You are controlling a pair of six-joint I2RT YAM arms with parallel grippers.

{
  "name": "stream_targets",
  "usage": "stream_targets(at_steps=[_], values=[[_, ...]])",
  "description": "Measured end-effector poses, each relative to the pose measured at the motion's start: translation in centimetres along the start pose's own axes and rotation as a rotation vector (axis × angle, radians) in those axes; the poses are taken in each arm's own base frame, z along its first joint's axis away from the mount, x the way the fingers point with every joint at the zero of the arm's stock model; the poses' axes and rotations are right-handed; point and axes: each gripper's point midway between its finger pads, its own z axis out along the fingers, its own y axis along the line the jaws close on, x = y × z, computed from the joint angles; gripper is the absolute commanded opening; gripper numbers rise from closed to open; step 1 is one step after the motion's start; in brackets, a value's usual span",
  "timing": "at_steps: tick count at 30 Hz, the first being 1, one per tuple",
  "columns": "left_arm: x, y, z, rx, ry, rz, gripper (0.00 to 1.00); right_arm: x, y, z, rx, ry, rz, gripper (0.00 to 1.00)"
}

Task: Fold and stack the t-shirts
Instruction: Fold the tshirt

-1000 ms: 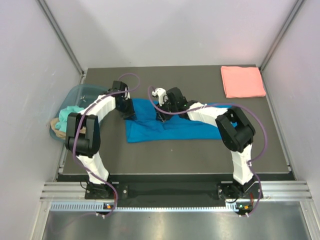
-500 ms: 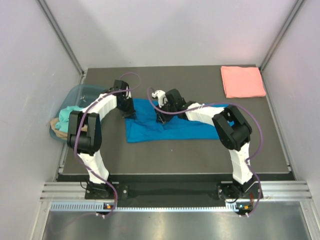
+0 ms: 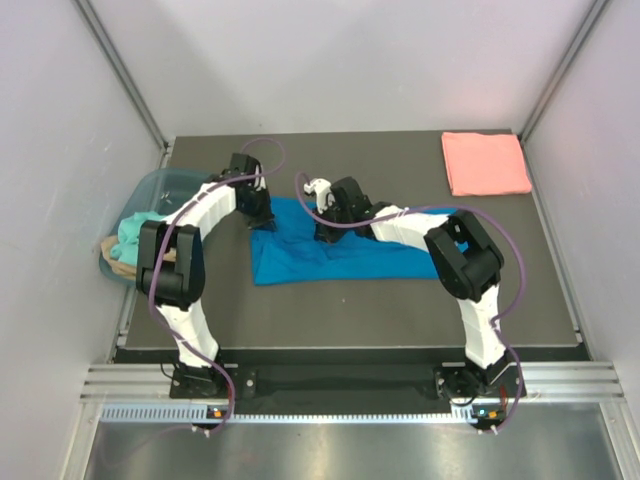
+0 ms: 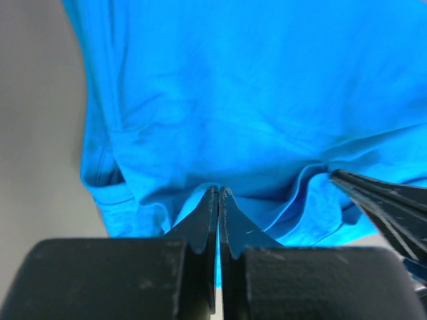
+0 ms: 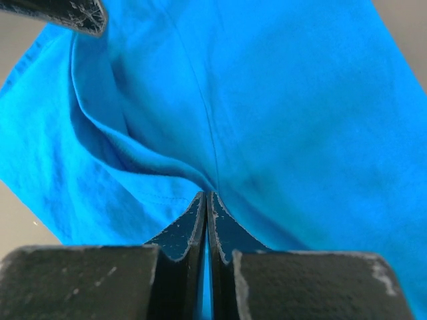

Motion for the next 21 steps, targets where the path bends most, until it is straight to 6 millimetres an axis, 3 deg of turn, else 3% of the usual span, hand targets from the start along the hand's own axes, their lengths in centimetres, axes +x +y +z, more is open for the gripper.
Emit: stream_targets(at_steps=[8, 15, 21], values=[[-0.9, -1.0, -0.1, 0.000, -0.024, 0.019, 0.00, 0.9, -0.6, -1.1, 0.064, -0.021, 0.043, 0.00], [-2.5, -1.7, 0.5, -0.007, -0.051, 0.035, 0.00, -1.3, -0.8, -3.6, 0.124, -0.120, 0.057, 0.00], [-4.5, -2.1, 0.7, -0.026, -0.090, 0.048, 0.00, -2.7, -1.3, -4.2, 0.161, -0.170, 0.066, 0.00]])
